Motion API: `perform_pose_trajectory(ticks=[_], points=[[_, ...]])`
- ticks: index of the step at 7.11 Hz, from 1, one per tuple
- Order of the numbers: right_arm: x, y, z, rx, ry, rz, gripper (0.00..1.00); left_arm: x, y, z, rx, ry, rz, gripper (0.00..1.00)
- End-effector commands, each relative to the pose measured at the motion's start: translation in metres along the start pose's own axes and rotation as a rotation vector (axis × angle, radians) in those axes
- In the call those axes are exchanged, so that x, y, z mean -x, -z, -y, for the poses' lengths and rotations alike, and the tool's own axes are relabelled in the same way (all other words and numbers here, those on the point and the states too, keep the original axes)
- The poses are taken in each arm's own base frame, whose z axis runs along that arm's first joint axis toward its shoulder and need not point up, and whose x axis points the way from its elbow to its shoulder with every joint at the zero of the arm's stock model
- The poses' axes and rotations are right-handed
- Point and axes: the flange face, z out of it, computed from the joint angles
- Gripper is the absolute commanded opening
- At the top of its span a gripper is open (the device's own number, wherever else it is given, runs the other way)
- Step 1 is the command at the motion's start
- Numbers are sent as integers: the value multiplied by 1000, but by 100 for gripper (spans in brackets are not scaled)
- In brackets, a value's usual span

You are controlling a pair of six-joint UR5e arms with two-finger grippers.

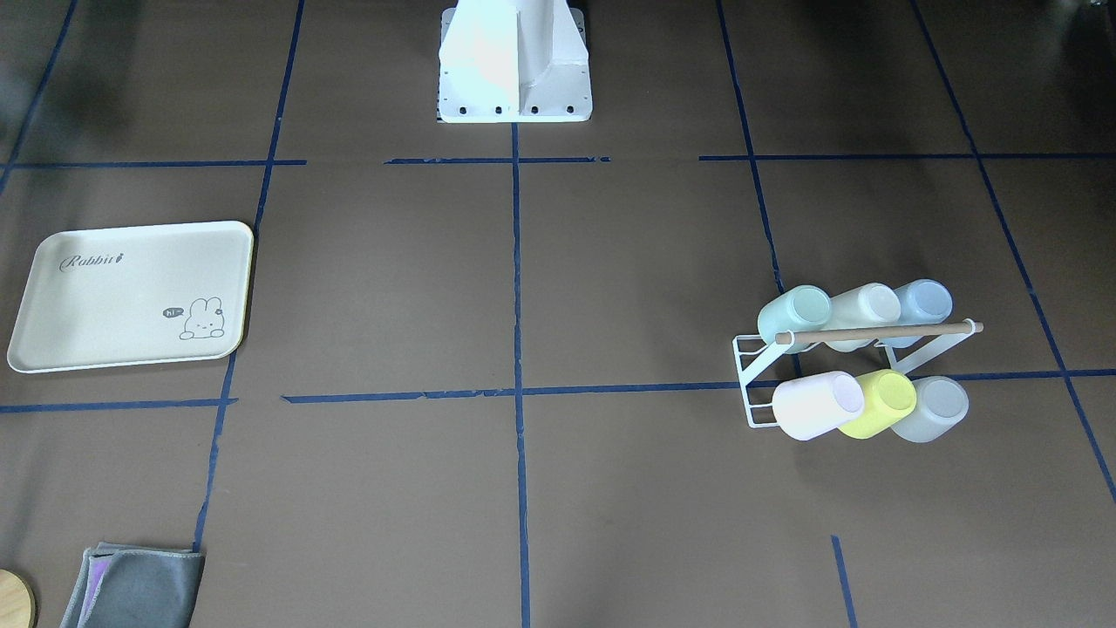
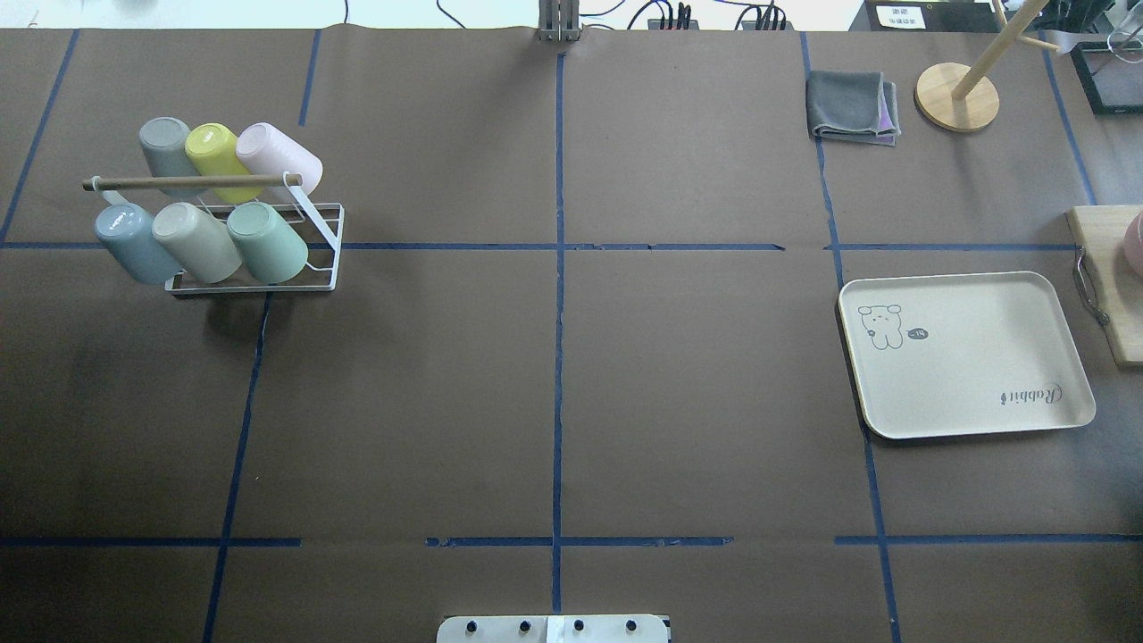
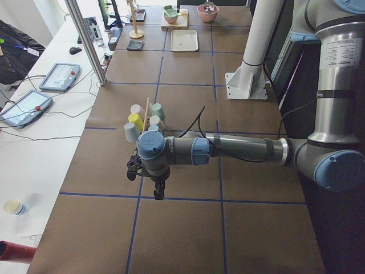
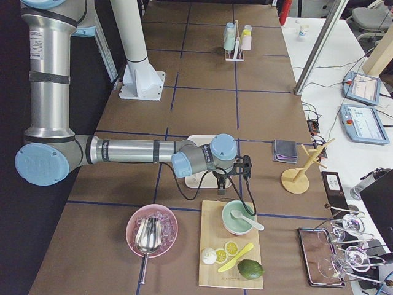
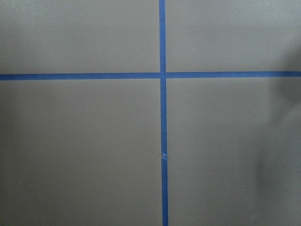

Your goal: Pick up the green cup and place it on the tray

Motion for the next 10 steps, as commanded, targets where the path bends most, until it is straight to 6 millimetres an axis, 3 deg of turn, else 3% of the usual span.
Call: perform_pose_trajectory(ticks=[1,2,4,6,10], points=[[2,-28,-22,-1,29,-39,100,-3,3,0,-6,-5,0,100],[8,-33,-29,-31,23,-29,100,-4,4,0,-7,-6,0,100],[36,-77,-45,-44,-7,-36,100,-7,7,2,-13,-14,2,100],[22,-93,-50,-46,5,-27,100,-6,5,0,-10,-9,1,100],[22,-116,-55,-7,-2,-40,100,-7,5,-1,-11,-13,-12,100]])
